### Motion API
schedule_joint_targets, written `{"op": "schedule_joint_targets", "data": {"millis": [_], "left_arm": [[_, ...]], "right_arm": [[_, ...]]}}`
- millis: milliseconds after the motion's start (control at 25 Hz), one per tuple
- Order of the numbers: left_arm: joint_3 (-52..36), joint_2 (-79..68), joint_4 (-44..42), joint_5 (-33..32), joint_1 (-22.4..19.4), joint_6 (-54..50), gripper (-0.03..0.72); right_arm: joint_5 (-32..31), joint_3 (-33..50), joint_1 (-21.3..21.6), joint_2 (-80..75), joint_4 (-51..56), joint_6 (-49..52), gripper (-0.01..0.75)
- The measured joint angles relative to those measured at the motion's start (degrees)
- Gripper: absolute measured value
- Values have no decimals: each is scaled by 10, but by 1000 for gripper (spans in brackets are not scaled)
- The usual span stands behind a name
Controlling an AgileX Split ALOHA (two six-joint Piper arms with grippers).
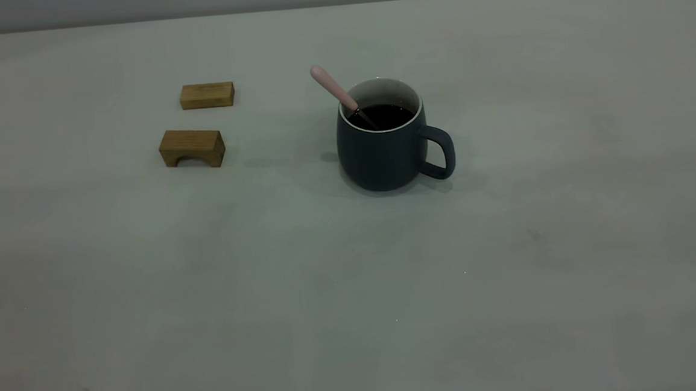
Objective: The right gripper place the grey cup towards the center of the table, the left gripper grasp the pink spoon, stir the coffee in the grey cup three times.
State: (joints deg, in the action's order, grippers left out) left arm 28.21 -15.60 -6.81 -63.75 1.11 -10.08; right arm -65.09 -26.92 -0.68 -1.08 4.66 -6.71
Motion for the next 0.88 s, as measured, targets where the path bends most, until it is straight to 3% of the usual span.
{"op": "schedule_joint_targets", "data": {"millis": [560,880], "left_arm": [[-2,155,8,-7,-1,23,583],[-2,167,8,-10,-1,23,583]], "right_arm": [[0,0,0,0,0,0,241],[0,0,0,0,0,0,241]]}}
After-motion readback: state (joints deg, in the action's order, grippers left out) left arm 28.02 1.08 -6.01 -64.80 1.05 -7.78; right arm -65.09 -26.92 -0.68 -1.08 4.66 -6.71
